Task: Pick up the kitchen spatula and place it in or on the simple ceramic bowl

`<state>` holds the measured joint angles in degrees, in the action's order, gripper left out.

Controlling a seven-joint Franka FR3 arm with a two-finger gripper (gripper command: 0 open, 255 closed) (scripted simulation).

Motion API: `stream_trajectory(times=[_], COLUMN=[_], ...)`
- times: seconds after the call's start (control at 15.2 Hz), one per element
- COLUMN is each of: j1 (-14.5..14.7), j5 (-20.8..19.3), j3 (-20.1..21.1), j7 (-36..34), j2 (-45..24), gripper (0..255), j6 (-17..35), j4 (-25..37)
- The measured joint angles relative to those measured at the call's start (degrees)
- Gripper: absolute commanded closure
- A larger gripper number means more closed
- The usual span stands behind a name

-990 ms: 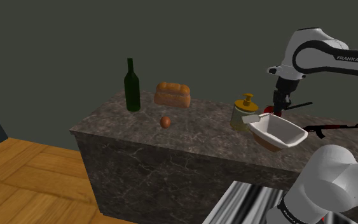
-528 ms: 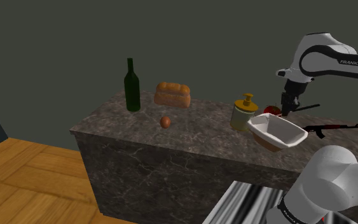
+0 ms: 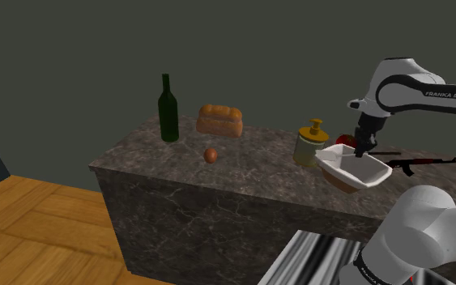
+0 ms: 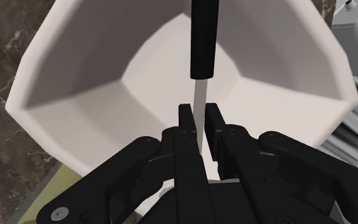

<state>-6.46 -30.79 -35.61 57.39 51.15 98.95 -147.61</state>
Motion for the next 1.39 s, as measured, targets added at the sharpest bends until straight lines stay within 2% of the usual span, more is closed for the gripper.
stream_trajectory(times=[0.26, 0.73, 0.79, 1.19, 1.39], j1=[-0.17, -0.22, -0.22, -0.21, 0.35], j5=[-1.33, -1.59, -1.59, -1.59, 0.13], j3=[-1.7, -1.96, -1.96, -1.97, -0.07], j7=[-0.34, -0.52, -0.52, -0.52, -0.16], j2=[-0.72, -0.79, -0.8, -0.81, -0.57], gripper=[255, 255, 0, 0, 0], j6=[3.2, 3.9, 3.91, 3.91, 0.28], j4=[-2.42, -3.03, -3.03, -3.04, 0.38])
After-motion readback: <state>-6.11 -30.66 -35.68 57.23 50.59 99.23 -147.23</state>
